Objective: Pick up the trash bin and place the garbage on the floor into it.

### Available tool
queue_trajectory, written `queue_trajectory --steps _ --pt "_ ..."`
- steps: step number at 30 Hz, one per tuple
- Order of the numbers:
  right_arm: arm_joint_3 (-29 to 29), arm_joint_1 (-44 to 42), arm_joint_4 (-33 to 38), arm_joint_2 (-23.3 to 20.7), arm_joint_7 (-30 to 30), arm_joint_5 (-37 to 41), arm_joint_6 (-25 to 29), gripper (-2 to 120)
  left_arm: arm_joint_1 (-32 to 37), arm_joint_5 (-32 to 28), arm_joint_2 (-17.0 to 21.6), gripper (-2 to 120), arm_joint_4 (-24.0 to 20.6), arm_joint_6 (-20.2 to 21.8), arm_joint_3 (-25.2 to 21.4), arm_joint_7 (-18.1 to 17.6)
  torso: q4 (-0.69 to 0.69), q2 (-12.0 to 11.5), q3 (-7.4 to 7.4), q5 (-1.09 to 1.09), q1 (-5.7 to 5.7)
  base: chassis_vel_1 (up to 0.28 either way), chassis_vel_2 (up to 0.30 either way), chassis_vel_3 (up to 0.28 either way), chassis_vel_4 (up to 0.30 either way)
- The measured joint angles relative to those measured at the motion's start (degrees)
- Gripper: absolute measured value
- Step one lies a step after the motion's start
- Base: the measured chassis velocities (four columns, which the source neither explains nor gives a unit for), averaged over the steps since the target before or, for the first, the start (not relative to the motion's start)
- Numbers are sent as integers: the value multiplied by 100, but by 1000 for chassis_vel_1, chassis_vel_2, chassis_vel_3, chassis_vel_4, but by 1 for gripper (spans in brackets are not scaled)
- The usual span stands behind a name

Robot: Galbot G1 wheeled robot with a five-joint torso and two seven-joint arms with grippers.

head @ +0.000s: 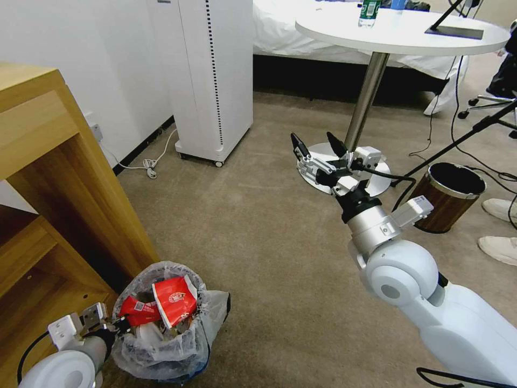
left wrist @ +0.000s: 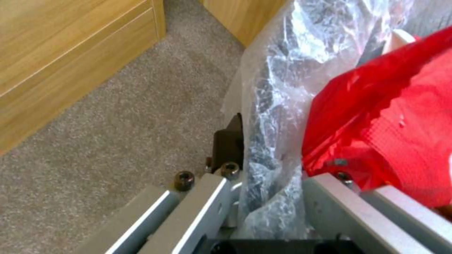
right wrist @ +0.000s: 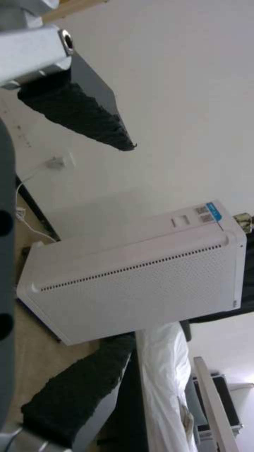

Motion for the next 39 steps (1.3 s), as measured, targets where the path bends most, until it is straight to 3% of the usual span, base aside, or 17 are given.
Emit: queue_trajectory --steps 6,12,17,19,25,28,31,39 --pt "-10 25 -3 17 -9 -2 6 100 160 243 20 6 -192 17 -54 101 0 0 1 -1 0 0 0 0 0" --pt "-58 -7 27 75 -22 -41 5 100 416 529 42 31 -566 17 -118 251 1 0 1 2 0 0 0 0 0" --pt "-70 -69 46 92 -28 -64 3 100 483 592 45 43 -639 14 -134 285 0 0 1 2 0 0 0 0 0" --pt "-89 -122 39 99 -43 -112 5 100 540 713 27 57 -643 -49 -144 337 0 0 1 1 0 0 0 0 0" --pt "-95 -130 23 143 -33 -150 8 100 622 1069 -7 74 -775 -167 -198 496 0 0 1 2 0 0 0 0 0" --pt "-104 -163 2 182 33 -250 1 100 649 1408 -14 84 -826 -284 -244 621 0 0 1 2 0 0 0 0 0" --pt "-15 -343 -95 218 159 -545 -2 100 690 2115 -82 99 -866 -750 -318 960 0 0 0 2 0 0 0 0 0" --pt "699 -802 -266 325 166 -935 161 100 712 2639 -182 100 -1027 -1308 -305 1272 0 0 0 2 0 0 0 0 0"
